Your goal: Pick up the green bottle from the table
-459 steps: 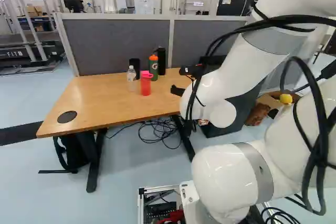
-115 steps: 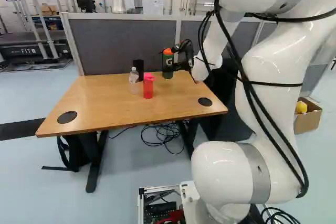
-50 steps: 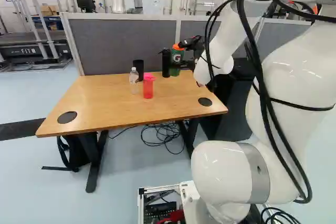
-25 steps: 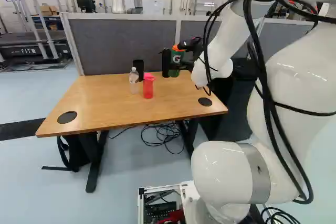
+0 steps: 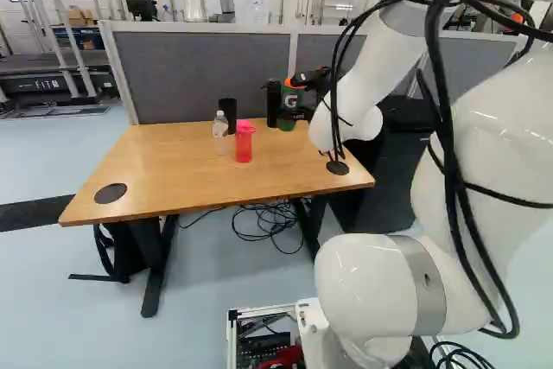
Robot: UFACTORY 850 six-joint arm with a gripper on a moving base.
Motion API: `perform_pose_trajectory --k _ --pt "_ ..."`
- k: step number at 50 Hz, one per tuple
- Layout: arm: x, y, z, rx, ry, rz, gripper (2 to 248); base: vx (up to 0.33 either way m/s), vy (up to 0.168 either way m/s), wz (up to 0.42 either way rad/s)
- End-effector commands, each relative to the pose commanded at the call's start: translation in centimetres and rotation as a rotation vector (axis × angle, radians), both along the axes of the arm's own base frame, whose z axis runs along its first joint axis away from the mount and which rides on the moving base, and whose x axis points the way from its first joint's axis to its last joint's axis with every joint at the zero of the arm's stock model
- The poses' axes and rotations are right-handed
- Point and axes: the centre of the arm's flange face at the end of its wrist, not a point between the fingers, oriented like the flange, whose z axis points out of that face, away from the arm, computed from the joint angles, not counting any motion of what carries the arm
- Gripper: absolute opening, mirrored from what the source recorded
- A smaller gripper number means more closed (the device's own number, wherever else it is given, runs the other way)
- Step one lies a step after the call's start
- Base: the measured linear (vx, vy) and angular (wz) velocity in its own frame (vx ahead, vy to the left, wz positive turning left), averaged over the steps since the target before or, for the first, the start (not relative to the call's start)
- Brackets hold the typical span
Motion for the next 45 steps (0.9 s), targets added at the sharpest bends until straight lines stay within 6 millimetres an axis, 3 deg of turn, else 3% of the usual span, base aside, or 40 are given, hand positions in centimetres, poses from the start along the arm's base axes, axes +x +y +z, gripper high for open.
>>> perform_pose_trajectory --k 45 --pt "-8.1 1.8 -3.6 0.004 -0.003 -0.187 114 0.0 0.0 0.0"
